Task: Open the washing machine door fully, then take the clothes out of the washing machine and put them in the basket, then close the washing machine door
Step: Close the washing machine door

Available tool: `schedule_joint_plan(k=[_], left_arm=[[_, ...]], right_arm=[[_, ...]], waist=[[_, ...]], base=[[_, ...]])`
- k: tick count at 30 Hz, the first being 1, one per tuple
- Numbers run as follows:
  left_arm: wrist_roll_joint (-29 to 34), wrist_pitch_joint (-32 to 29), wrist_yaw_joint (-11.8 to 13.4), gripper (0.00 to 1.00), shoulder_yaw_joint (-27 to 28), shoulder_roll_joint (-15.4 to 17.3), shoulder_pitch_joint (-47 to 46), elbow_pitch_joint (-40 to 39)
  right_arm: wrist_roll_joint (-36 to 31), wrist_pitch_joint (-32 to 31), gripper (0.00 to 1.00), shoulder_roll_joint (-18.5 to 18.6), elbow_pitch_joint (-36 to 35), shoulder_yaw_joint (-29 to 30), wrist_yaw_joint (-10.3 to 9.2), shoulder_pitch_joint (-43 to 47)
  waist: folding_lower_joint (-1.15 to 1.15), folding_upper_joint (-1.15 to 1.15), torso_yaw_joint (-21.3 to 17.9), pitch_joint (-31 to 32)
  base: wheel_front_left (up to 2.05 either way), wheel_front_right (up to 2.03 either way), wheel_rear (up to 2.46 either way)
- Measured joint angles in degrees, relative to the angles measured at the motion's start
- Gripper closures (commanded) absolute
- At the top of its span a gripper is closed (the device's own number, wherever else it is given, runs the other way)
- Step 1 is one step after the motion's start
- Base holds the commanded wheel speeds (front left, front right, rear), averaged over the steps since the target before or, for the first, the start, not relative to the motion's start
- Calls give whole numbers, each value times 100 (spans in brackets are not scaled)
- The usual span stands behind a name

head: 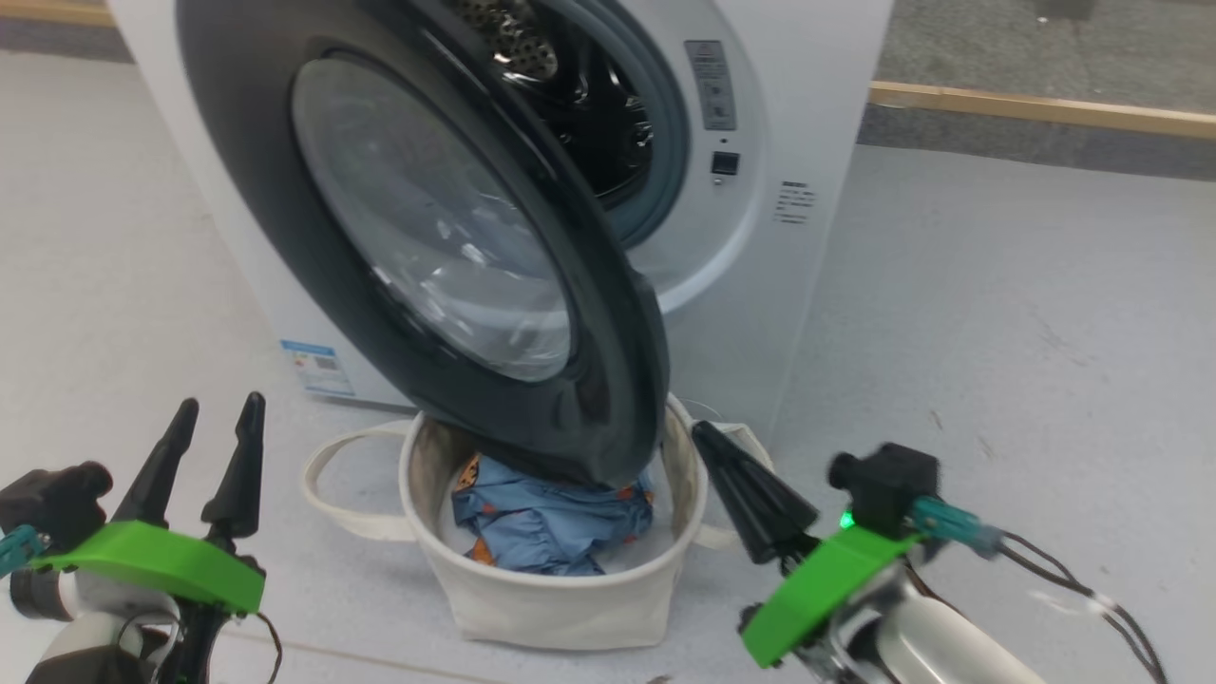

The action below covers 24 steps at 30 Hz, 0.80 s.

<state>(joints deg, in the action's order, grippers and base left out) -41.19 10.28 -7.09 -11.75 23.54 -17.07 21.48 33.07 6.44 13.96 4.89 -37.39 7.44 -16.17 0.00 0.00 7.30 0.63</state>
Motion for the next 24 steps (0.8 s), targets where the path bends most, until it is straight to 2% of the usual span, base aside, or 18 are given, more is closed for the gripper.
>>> schedule_joint_plan(k=[8,15,24], left_arm=[[0,-1,0,0,-54,-19,-112,64],[0,1,0,0,-71,-18,-199,93],[-1,42,0,0,-98,-18,-375,52]], right_arm=[[212,98,100,-367,1112,-467,0,-888],[361,296,100,-428,2003,-545,0,-1488],[564,587,100,-417,2637,-504,5,-2139]], waist=[[0,0,433,-66],[0,0,616,-273],[0,0,706,-637]], base=[[0,0,0],[0,0,0],[0,0,0]])
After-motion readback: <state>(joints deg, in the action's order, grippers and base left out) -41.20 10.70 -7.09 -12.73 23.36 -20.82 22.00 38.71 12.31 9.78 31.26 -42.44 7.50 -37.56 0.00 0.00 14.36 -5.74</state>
